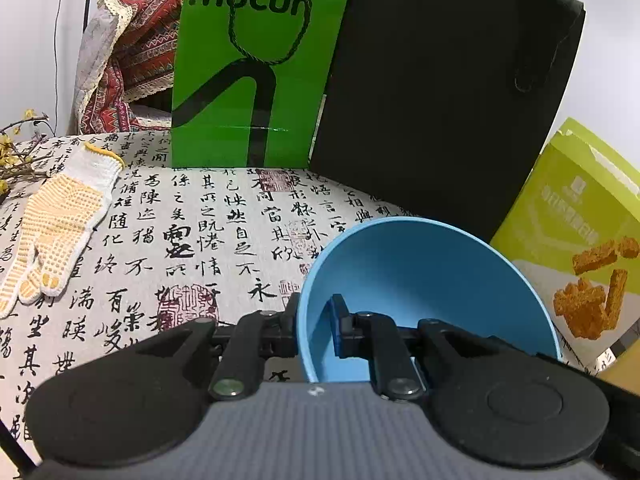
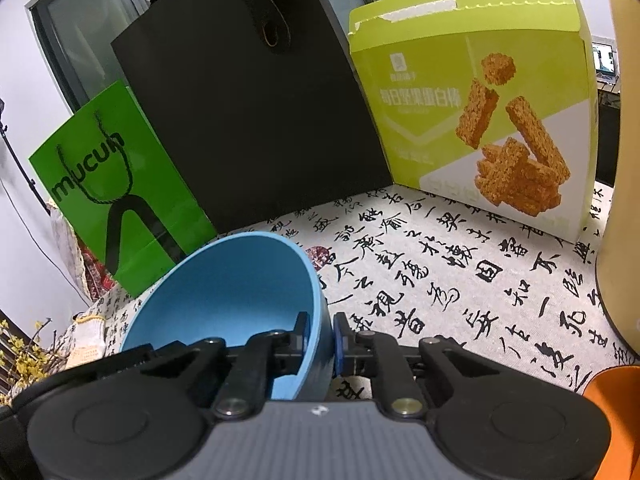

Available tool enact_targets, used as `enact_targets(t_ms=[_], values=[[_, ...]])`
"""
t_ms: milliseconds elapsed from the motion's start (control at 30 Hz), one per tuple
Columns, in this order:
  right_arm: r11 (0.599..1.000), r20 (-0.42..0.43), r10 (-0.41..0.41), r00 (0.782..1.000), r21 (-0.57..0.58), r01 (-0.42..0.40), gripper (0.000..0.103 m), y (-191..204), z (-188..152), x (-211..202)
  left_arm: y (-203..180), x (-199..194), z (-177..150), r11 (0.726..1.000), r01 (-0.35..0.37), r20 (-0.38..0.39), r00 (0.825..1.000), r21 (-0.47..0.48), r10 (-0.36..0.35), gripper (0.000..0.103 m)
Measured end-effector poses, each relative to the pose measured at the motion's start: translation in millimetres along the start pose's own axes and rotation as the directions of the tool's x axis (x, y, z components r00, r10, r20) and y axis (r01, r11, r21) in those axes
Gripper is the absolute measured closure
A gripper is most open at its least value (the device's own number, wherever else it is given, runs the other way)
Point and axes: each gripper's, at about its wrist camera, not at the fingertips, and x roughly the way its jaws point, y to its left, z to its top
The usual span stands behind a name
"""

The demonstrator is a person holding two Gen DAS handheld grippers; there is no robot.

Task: Organize plates and bowls
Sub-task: 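Lift the blue bowl with both grippers and pull it away from the bags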

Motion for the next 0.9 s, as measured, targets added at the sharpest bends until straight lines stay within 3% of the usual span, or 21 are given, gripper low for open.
enact_targets(t_ms=[400, 900], values=[[1.0, 0.022, 0.021, 1.0, -0.002, -0.021, 0.092, 9, -2, -22, -2, -26, 7, 0.999, -0.025, 0.02, 1.0, 0.045, 0.024, 0.088], [0.996, 0.083, 0.065, 0.994, -0.062, -0.06, 0.092, 42, -3, -78, 7, -87, 9, 0.997, -0.053, 0.081, 0.996, 0.05, 0.049, 0.087]])
